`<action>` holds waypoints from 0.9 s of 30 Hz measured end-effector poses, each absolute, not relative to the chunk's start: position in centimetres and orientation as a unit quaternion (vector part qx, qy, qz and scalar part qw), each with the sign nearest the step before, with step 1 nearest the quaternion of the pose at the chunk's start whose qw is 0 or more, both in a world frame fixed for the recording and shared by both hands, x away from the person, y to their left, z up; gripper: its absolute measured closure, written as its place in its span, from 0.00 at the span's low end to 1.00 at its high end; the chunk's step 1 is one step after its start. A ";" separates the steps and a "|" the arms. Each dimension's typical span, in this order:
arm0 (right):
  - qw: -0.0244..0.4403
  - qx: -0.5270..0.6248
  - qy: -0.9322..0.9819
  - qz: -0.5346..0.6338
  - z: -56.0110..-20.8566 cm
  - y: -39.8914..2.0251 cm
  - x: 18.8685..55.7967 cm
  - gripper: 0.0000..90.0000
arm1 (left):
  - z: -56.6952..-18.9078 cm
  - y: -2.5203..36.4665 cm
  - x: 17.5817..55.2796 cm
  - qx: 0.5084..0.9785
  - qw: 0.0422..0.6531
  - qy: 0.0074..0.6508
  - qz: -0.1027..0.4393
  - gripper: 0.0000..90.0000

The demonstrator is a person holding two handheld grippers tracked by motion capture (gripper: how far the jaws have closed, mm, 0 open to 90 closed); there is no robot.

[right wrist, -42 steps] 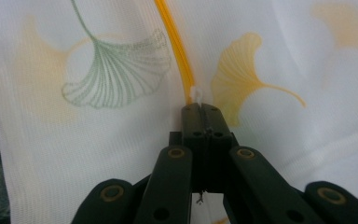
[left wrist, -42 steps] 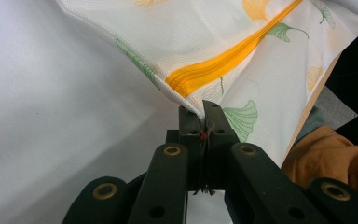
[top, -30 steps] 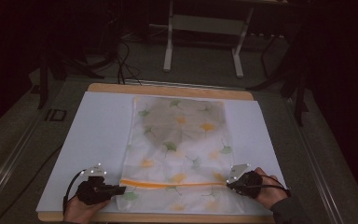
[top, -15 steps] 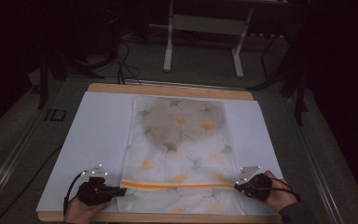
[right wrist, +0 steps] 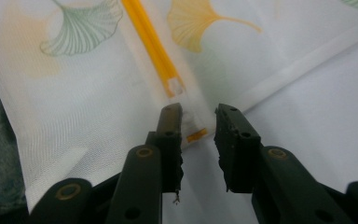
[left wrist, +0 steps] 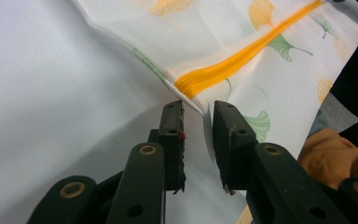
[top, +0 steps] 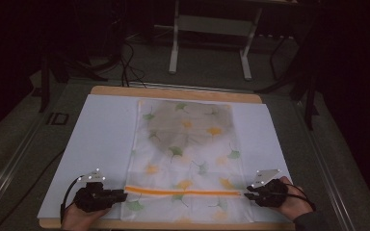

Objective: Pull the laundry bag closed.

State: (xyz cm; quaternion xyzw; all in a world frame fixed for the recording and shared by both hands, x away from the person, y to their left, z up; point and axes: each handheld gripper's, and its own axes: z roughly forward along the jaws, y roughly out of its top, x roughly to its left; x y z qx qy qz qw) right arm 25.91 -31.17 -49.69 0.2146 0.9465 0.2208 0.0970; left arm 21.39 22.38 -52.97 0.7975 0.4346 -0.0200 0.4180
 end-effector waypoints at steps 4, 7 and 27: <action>0.105 0.232 0.937 0.240 -49.5 -31.6 26.1 0.73 | -52.8 23.0 21.3 0.790 0.422 0.446 -0.006 0.79; 0.108 0.243 0.930 0.254 -49.6 -31.7 26.3 0.70 | -52.6 23.5 21.3 0.781 0.425 0.457 0.014 0.79; 0.147 0.377 0.853 0.329 -52.0 -32.4 28.2 0.62 | -53.4 24.4 22.3 0.743 0.341 0.547 0.181 0.64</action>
